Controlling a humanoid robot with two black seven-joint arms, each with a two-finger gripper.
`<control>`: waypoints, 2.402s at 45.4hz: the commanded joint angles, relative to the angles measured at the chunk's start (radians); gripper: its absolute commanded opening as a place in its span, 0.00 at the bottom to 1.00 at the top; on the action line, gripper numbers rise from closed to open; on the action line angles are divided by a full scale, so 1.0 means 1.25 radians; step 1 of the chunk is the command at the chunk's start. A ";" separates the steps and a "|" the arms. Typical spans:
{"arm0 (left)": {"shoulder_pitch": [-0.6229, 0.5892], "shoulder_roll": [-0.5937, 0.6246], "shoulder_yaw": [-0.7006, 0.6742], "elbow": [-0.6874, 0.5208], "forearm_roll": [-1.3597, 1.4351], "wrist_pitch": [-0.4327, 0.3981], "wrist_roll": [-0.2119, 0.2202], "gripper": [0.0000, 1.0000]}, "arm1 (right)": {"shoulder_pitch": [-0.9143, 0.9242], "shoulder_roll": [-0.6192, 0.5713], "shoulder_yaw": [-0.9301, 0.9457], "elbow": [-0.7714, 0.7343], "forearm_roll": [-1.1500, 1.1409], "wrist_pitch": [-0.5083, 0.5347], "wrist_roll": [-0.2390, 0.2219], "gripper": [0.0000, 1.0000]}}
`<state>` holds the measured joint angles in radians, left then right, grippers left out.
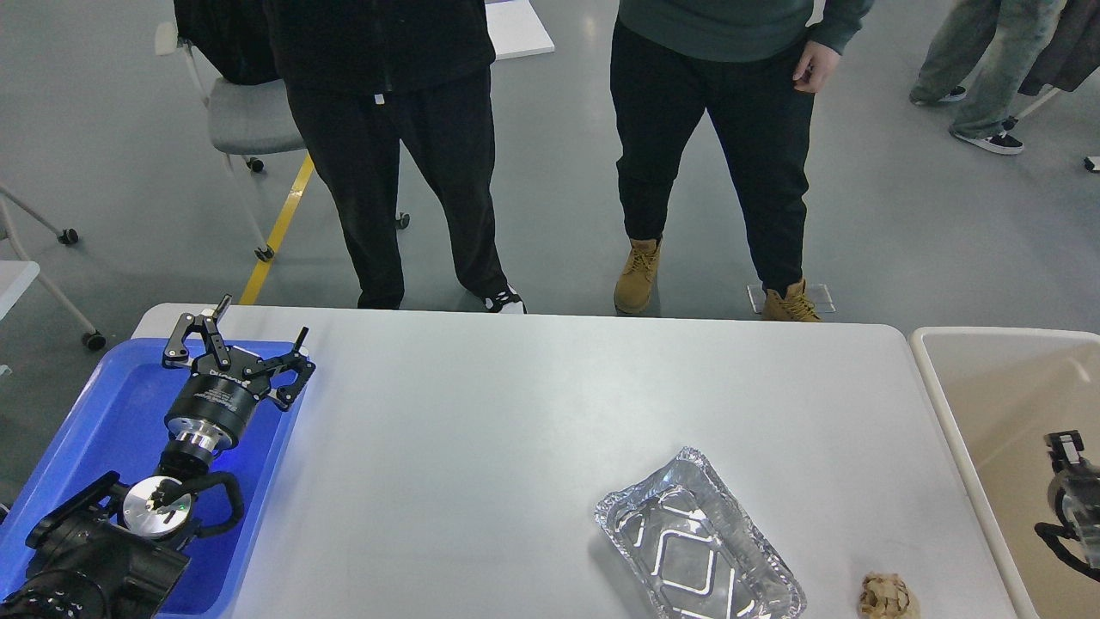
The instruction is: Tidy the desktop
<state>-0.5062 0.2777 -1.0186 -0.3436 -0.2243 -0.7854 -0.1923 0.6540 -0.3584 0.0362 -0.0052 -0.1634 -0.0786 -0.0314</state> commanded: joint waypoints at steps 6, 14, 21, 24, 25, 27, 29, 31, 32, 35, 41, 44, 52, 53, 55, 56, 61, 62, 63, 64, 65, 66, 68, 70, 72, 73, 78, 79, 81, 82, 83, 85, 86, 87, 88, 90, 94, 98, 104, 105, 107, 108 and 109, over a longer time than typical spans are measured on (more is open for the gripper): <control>0.000 0.000 0.000 0.000 0.000 0.000 0.000 1.00 | 0.065 -0.025 -0.031 -0.002 -0.005 0.114 0.001 1.00; 0.000 0.000 0.000 0.000 -0.001 0.000 0.000 1.00 | 0.116 -0.047 -0.033 -0.002 -0.005 0.163 0.001 1.00; 0.000 0.000 0.000 0.000 -0.001 0.000 -0.001 1.00 | 0.160 -0.075 -0.053 0.003 -0.008 0.210 0.001 1.00; -0.001 0.000 0.000 0.000 -0.001 0.000 0.000 1.00 | 0.190 -0.089 -0.096 0.016 -0.007 0.229 0.001 1.00; 0.000 0.000 0.000 0.000 -0.001 0.000 -0.001 1.00 | 0.198 -0.097 -0.112 0.025 -0.008 0.235 0.001 1.00; 0.000 0.000 0.001 0.000 -0.001 0.000 -0.001 1.00 | 0.220 -0.118 -0.147 0.049 -0.008 0.247 0.001 0.99; 0.000 0.000 0.000 0.000 -0.001 0.000 -0.001 1.00 | 0.250 -0.141 -0.176 0.082 -0.008 0.256 0.001 0.99; 0.000 0.000 0.000 0.000 -0.001 0.000 -0.001 1.00 | 0.304 -0.181 -0.218 0.147 -0.009 0.260 0.001 0.99; 0.000 0.000 0.001 0.000 -0.001 0.000 -0.001 1.00 | 0.322 -0.195 -0.231 0.171 -0.009 0.262 -0.001 0.99; 0.000 0.000 0.000 0.000 -0.001 0.000 -0.001 1.00 | 0.380 -0.242 -0.273 0.259 -0.023 0.263 -0.001 0.99; -0.001 0.000 0.001 0.000 -0.001 0.000 -0.001 1.00 | 0.526 -0.337 -0.330 0.462 -0.123 0.263 -0.005 0.98; -0.001 0.000 0.001 0.000 0.000 0.000 0.000 1.00 | 0.591 -0.382 -0.349 0.565 -0.181 0.263 -0.021 0.98; 0.000 0.000 0.001 0.000 0.000 0.000 -0.001 1.00 | 0.766 -0.453 -0.435 0.781 -0.286 0.267 -0.048 0.98; 0.000 0.000 0.001 0.000 0.000 0.000 -0.001 1.00 | 0.791 -0.453 -0.449 0.798 -0.291 0.269 -0.050 0.98; -0.001 0.000 0.001 0.000 0.002 0.000 0.000 1.00 | 0.835 -0.454 -0.476 0.831 -0.296 0.281 -0.055 0.98; -0.001 0.000 0.001 0.000 0.002 0.000 0.000 1.00 | 0.860 -0.454 -0.489 0.846 -0.296 0.289 -0.057 0.98; 0.000 0.000 0.001 0.000 0.002 0.000 0.000 1.00 | 0.977 -0.436 -0.583 0.902 -0.294 0.303 -0.060 0.98; 0.000 0.000 0.001 0.000 0.002 0.000 0.000 1.00 | 1.000 -0.428 -0.609 0.910 -0.291 0.303 -0.060 0.98; 0.000 0.000 0.001 0.000 0.002 0.000 0.000 1.00 | 1.024 -0.412 -0.637 0.917 -0.289 0.303 -0.058 0.98; 0.000 0.000 0.000 0.000 0.002 0.000 0.000 1.00 | 1.047 -0.393 -0.667 0.926 -0.287 0.303 -0.055 0.98; 0.000 0.000 0.000 0.000 0.002 0.000 0.000 1.00 | 1.074 -0.374 -0.700 0.933 -0.284 0.303 -0.052 0.98; 0.000 0.000 0.001 0.000 0.002 0.000 0.000 1.00 | 1.100 -0.355 -0.737 0.942 -0.282 0.303 -0.050 0.99; 0.000 0.000 0.001 0.000 0.002 0.000 0.000 1.00 | 1.150 -0.318 -0.809 0.960 -0.274 0.302 -0.045 0.99; 0.000 0.000 0.001 0.000 0.002 0.000 0.000 1.00 | 1.195 -0.280 -0.868 0.985 -0.266 0.302 -0.030 0.99; -0.001 0.000 0.001 0.000 0.002 0.000 0.000 1.00 | 1.228 -0.240 -0.909 1.009 -0.260 0.302 -0.013 1.00; 0.000 0.000 0.001 0.000 0.002 0.000 0.000 1.00 | 1.241 -0.220 -0.925 1.019 -0.255 0.302 -0.006 1.00; 0.000 0.000 0.000 0.000 0.002 0.000 0.000 1.00 | 1.277 -0.140 -0.982 1.061 -0.240 0.303 0.010 1.00; -0.001 0.000 0.001 0.000 0.002 0.000 0.000 1.00 | 1.282 -0.125 -0.989 1.067 -0.236 0.303 0.012 1.00; 0.000 0.000 0.001 0.000 0.002 0.000 0.000 1.00 | 1.289 -0.091 -1.002 1.079 -0.225 0.302 0.012 1.00; 0.000 0.000 0.000 0.000 0.002 0.000 0.000 1.00 | 1.292 -0.077 -1.008 1.084 -0.219 0.302 0.013 1.00; 0.000 0.000 0.001 0.000 0.002 0.000 0.000 1.00 | 1.293 -0.062 -1.013 1.089 -0.212 0.303 0.013 1.00; 0.000 0.000 0.000 0.000 0.002 0.000 0.000 1.00 | 1.294 -0.035 -1.025 1.096 -0.199 0.302 0.013 1.00; -0.001 0.000 0.001 0.000 0.002 0.000 0.000 1.00 | 1.295 -0.023 -1.032 1.102 -0.193 0.303 0.013 1.00; 0.000 0.000 0.001 0.000 0.002 0.000 0.000 1.00 | 1.298 -0.009 -1.036 1.107 -0.187 0.303 0.013 1.00; -0.001 0.000 0.001 0.000 0.002 0.000 0.000 1.00 | 1.300 0.003 -1.040 1.113 -0.182 0.303 0.013 1.00; 0.000 0.000 0.001 0.000 0.002 0.000 0.000 1.00 | 1.305 0.024 -1.045 1.126 -0.172 0.303 0.013 1.00; 0.000 0.000 0.001 0.000 0.002 0.000 0.000 1.00 | 1.320 0.049 -1.048 1.158 -0.144 0.316 0.014 1.00; 0.000 0.000 0.001 0.000 0.002 0.000 0.000 1.00 | 1.334 0.066 -1.054 1.177 -0.106 0.352 0.014 1.00; 0.000 0.000 0.001 0.000 0.002 0.000 0.000 1.00 | 1.336 0.076 -1.070 1.193 -0.068 0.380 0.014 1.00; 0.000 0.000 0.001 0.000 0.002 0.000 0.000 1.00 | 1.337 0.077 -1.072 1.197 -0.063 0.380 0.014 1.00; 0.000 0.000 0.000 0.000 0.002 0.000 0.000 1.00 | 1.337 0.078 -1.075 1.205 -0.052 0.381 0.015 1.00; 0.000 0.000 0.001 0.000 0.002 0.000 0.000 1.00 | 1.337 0.078 -1.075 1.212 -0.046 0.381 0.017 1.00; 0.000 0.000 0.000 0.000 0.002 0.000 0.000 1.00 | 1.337 0.078 -1.075 1.218 -0.039 0.382 0.019 1.00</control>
<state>-0.5064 0.2777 -1.0172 -0.3436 -0.2224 -0.7854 -0.1917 2.3031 -0.3068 -1.2731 1.4509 -0.2976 0.3630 -0.0161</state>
